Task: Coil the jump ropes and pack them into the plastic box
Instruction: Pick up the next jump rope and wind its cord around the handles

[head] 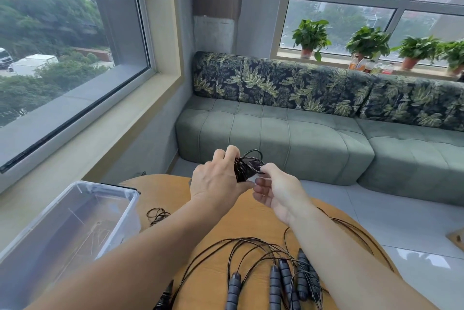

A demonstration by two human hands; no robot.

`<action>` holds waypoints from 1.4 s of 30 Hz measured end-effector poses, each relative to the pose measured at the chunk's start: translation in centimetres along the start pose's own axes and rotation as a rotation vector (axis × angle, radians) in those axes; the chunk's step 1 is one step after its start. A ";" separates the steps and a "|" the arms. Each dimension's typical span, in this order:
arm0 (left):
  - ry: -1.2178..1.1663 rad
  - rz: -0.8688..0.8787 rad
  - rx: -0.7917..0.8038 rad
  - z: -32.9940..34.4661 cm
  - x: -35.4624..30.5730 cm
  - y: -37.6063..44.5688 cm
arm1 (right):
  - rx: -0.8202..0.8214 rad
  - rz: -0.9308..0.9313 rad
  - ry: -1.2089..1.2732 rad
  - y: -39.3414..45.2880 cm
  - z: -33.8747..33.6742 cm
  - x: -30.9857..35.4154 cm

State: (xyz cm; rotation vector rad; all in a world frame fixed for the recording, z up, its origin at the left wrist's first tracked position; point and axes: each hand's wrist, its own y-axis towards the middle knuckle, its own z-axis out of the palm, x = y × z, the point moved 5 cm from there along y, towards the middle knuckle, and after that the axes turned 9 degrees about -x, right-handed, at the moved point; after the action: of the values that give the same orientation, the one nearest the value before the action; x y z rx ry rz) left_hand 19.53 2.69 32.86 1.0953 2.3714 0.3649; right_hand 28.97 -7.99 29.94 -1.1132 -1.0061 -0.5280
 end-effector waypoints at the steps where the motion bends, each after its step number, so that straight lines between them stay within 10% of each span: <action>1: -0.015 -0.016 0.006 0.1 0.0 -0.1 | -0.002 0.012 0.012 0.2 -0.1 -0.1; 16: -0.250 -0.093 0.164 2.0 -1.5 -0.5 | 0.251 -0.013 0.080 1.3 0.1 -1.3; 31: -0.901 -0.894 0.329 5.5 2.1 -1.6 | 0.315 -0.066 -0.038 4.1 -2.1 -2.8; 42: -0.897 -1.099 0.354 7.2 9.9 -8.7 | 0.451 0.012 -0.302 5.1 3.4 -11.1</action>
State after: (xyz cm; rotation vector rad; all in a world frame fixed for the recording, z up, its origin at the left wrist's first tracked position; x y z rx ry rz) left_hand 12.45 4.91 19.82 -0.1003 1.8254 -0.7851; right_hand 26.25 -4.21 18.12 -0.8043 -1.3028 -0.1083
